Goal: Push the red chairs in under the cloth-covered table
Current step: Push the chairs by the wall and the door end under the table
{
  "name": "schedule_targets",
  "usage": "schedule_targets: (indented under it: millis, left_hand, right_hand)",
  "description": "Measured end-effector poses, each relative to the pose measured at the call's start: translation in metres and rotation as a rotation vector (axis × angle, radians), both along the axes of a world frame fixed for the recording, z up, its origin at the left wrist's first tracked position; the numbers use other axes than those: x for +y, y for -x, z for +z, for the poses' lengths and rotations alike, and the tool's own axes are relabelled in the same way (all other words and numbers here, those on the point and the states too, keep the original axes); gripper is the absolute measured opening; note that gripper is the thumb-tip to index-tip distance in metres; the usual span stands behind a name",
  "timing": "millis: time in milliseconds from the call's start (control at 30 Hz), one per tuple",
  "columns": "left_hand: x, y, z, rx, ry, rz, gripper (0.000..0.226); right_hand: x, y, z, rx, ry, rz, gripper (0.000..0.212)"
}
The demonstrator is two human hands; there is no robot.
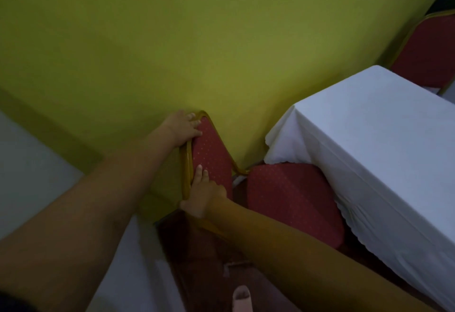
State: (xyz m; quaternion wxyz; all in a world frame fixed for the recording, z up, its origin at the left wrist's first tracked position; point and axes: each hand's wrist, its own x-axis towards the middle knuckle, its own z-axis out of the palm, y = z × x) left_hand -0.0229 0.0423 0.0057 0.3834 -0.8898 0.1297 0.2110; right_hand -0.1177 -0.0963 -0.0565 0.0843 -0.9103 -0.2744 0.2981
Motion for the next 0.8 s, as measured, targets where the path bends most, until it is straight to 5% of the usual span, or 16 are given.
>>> schedule_targets:
  millis: [400,800]
  left_hand:
    - [-0.024,0.029,0.004,-0.056,0.177,0.108,0.051]
    - [-0.114,0.072,-0.005,-0.083,0.253,0.079,0.042]
  right_hand:
    - [-0.039,0.022,-0.01,-0.215,-0.045,0.023,0.102]
    - [-0.158,0.059,-0.007,-0.228,-0.04,0.064,0.098]
